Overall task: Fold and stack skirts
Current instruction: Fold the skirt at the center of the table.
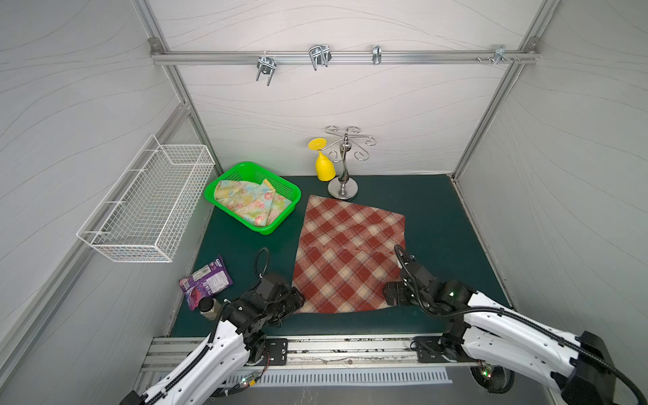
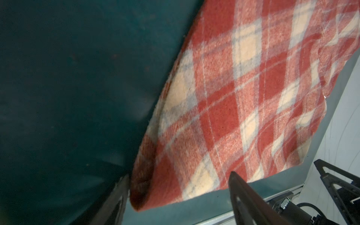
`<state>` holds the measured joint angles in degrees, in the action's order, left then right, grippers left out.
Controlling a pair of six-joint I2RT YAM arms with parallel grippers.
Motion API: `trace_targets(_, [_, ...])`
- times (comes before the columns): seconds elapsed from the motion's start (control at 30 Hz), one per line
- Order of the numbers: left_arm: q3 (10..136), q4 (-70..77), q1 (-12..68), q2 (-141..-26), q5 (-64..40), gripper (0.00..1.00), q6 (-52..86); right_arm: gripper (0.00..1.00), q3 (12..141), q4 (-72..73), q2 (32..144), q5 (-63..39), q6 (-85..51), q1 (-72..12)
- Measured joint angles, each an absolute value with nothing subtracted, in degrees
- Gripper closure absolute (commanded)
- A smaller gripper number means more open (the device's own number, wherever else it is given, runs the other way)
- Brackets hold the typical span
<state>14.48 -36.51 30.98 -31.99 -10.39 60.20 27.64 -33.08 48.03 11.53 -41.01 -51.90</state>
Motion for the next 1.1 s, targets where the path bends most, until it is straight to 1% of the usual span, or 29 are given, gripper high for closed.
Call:
trace_targets(0.07, [14.04,-35.33,31.05,-32.6,-10.59,0.34,60.75,0.01,27.64,-32.32,48.01,11.53,-41.15,-51.9])
trace_targets(0.2, [13.89,-33.89,31.11,-34.5,-11.38,0.43,61.52,0.01,27.66,-31.83,47.97,11.53,-41.17,-51.9])
trace_targets(0.27, [14.0,-33.63,31.14,-35.48,-11.38,0.5,61.6,0.01,27.66,-31.73,47.94,11.55,-41.17,-51.9])
trace_targets(0.33, [14.0,-33.47,31.16,-36.16,-11.49,0.59,61.78,0.01,27.66,-31.64,47.94,11.57,-41.17,-51.9])
trace_targets(0.37, [13.93,-33.47,31.18,-36.34,-11.53,0.65,61.91,0.01,27.66,-31.55,47.94,11.57,-41.17,-51.9])
trace_targets(0.43, [13.82,-33.78,31.18,-36.4,-11.53,0.82,62.15,0.01,27.64,-31.4,47.97,11.57,-41.19,-51.9])
trace_targets(0.53, [13.85,-34.28,31.18,-35.73,-11.14,0.91,62.15,0.01,27.64,-31.31,48.03,11.66,-41.21,-51.9])
trace_targets(0.77, [16.97,-37.87,31.18,-35.97,-9.43,0.94,61.39,0.01,27.79,-31.51,48.01,12.69,-41.01,-51.9])
trace_targets(0.83, [19.51,-38.96,31.18,-37.47,-8.56,0.95,60.58,0.02,28.1,-31.73,48.03,12.82,-40.71,-51.9])
trace_targets(0.97, [25.36,-39.68,30.96,-42.0,-7.31,0.96,58.59,0.07,28.99,-32.01,47.97,12.8,-40.69,-52.49])
trace_targets(1.1, [30.5,-40.1,29.82,-45.89,-6.63,0.96,56.53,0.08,29.1,-32.27,47.7,12.86,-41.47,-54.54])
